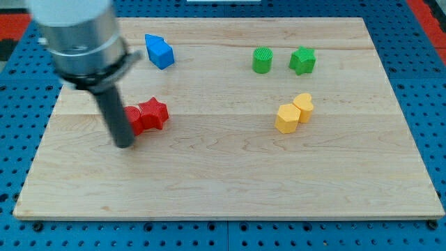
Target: Place the red star left to the blue cube
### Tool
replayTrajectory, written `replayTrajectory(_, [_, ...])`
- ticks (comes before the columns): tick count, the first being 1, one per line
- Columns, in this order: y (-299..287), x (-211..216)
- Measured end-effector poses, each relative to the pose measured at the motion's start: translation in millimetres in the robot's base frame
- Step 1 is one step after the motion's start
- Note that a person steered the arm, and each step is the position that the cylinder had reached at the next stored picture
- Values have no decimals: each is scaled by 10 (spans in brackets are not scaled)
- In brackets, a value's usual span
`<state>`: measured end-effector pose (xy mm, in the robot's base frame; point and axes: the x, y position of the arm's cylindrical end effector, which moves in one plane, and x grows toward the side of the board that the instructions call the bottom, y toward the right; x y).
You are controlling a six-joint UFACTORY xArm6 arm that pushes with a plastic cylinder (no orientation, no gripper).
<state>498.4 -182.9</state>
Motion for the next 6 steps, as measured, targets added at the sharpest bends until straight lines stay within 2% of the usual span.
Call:
replayTrajectory(1, [-641,81])
replayTrajectory(3, [738,30])
replayTrajectory(4, [926,-103])
replayTrajectory(6, [137,-1062])
